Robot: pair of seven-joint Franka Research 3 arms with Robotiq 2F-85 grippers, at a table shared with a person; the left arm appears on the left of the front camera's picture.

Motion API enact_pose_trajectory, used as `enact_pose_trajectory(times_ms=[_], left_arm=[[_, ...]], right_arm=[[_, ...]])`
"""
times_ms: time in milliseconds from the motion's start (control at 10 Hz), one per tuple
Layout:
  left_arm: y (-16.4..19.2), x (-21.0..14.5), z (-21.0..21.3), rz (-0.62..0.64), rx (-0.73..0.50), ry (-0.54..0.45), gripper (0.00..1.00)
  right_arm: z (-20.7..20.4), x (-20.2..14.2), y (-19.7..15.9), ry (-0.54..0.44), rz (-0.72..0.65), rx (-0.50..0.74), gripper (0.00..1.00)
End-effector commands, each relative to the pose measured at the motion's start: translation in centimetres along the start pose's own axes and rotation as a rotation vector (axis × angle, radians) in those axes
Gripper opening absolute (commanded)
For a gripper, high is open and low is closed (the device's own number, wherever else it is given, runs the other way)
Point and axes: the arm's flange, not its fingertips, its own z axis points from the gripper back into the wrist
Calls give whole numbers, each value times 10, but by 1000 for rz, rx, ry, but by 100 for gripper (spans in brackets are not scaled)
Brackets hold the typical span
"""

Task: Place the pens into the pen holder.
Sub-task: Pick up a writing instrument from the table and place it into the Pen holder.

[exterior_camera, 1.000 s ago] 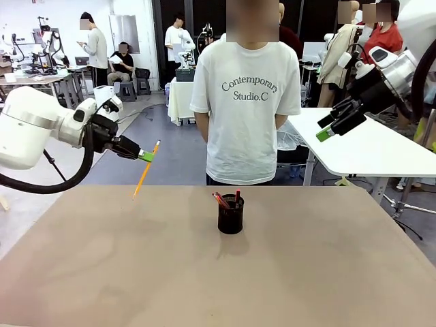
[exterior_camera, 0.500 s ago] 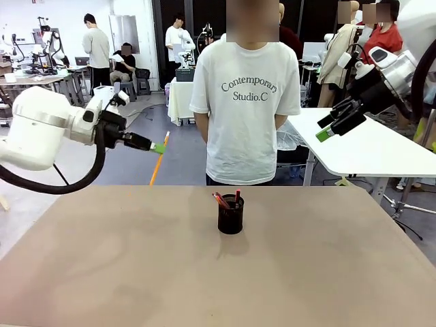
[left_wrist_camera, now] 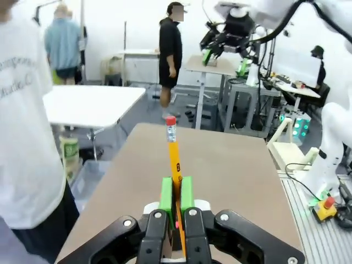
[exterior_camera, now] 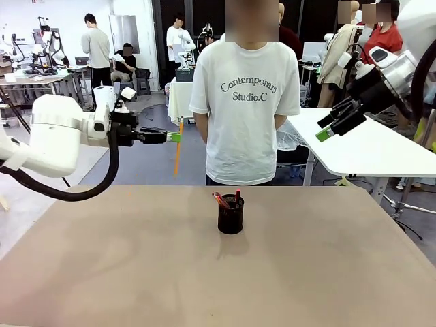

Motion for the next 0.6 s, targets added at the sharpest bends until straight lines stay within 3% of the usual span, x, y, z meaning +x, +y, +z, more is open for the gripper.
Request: enact_pose_trajectory(times_ms=[0, 500], left_arm=[[-13, -4, -21, -184, -4, -76, 0], [-27, -3, -59, -286, -125, -147, 0]], right_arm=[[-1, 2, 2, 2, -4, -13, 100], [-1, 2, 2, 2, -4, -13, 100]])
